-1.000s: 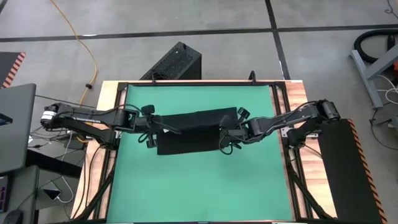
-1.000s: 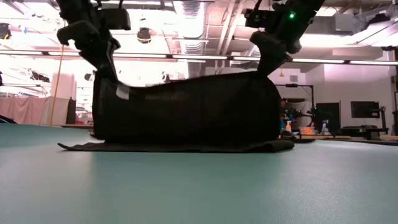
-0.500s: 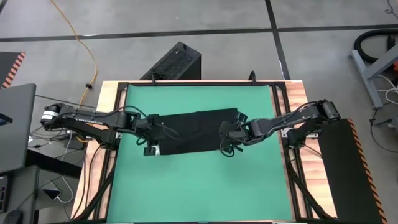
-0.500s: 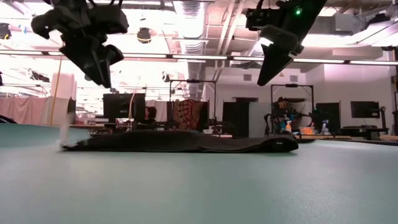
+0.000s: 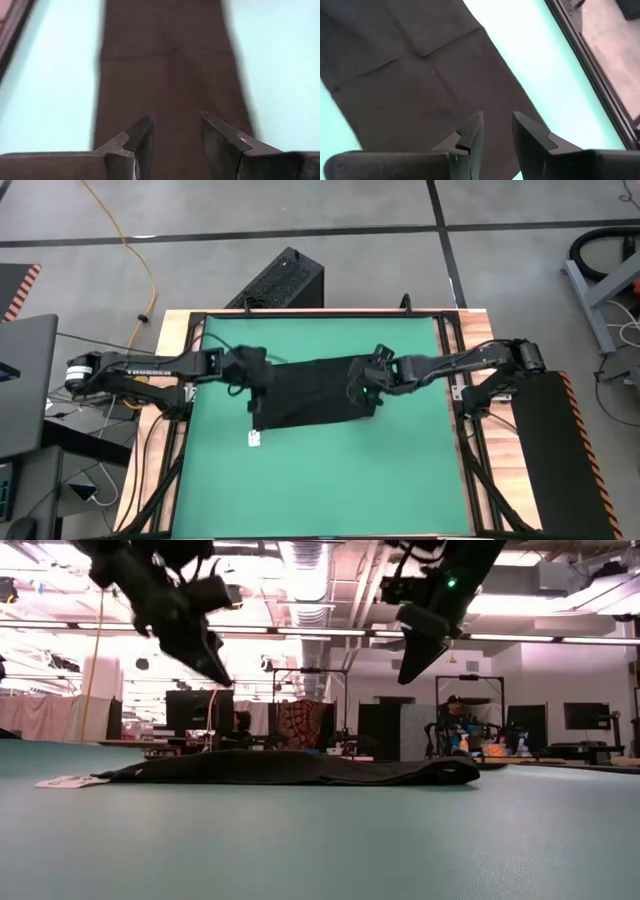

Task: Roll towel into tight, uniform cylinder
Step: Fold the black towel

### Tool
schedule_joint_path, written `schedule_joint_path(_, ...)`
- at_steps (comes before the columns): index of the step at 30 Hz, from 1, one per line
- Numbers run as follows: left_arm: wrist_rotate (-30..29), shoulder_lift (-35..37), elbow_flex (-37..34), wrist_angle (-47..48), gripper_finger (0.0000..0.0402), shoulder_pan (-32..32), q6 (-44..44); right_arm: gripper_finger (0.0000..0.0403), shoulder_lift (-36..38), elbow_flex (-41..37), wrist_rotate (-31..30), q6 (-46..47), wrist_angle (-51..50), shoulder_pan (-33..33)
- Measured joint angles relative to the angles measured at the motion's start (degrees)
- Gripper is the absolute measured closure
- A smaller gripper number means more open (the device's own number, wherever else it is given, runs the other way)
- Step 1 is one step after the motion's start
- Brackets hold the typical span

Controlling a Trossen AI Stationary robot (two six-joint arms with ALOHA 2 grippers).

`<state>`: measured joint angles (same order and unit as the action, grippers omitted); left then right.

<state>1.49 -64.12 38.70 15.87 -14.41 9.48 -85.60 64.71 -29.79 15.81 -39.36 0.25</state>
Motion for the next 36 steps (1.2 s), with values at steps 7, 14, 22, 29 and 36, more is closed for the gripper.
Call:
schedule_joint_path(7,3.8,0.0,-5.4,-6.1,0.0262,-13.8,3.5,0.0277,0.0,0.0,4.3,-6.2,1.0,-7.6)
schedule_joint_path(14,8.8,-5.9,-7.7,-12.0,0.0262,-22.6,3.0,0.0277,0.0,-0.2,7.8,-10.9,2.3,-11.6)
schedule_joint_path(22,8.8,-14.6,-7.7,-15.7,0.0262,-25.4,1.8,0.0277,0.0,-5.9,14.9,-17.2,13.0,-16.4)
schedule_joint_path(29,8.8,-17.4,-7.7,-15.8,0.0262,-25.5,1.8,0.0277,0.0,-10.7,19.3,-20.8,21.8,-21.2)
schedule_joint_path(36,8.8,-18.5,-7.7,-15.2,0.0262,-25.4,1.4,0.0277,-0.9,-15.0,22.9,-20.2,28.5,-25.7)
